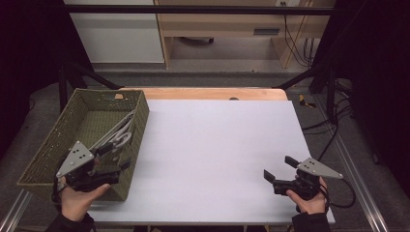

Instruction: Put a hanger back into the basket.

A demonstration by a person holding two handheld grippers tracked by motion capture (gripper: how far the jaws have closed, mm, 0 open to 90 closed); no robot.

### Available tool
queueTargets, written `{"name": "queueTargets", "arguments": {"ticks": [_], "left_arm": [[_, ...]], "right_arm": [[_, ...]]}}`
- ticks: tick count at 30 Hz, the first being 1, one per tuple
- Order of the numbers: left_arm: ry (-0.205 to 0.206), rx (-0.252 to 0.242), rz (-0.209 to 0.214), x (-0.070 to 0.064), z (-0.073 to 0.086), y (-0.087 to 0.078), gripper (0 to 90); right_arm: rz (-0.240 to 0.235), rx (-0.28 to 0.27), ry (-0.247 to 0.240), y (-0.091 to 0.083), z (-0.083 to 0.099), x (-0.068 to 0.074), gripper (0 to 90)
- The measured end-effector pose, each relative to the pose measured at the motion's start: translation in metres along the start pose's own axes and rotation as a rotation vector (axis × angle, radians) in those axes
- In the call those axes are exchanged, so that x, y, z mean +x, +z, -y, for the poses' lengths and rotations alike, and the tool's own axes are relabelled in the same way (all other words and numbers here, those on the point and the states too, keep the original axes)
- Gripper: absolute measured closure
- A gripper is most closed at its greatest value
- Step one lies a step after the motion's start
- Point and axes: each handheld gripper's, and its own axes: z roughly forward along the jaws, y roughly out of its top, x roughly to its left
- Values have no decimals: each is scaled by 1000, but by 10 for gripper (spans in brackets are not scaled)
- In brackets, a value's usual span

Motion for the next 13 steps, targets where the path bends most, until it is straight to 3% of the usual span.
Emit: {"name": "queueTargets", "arguments": {"ticks": [5,13], "left_arm": [[-22,14,61,-9,10,11,151],[-18,38,87,-19,27,30,124]], "right_arm": [[3,0,-4,-1,0,0,45],[4,-8,-12,-4,-1,0,42]]}}
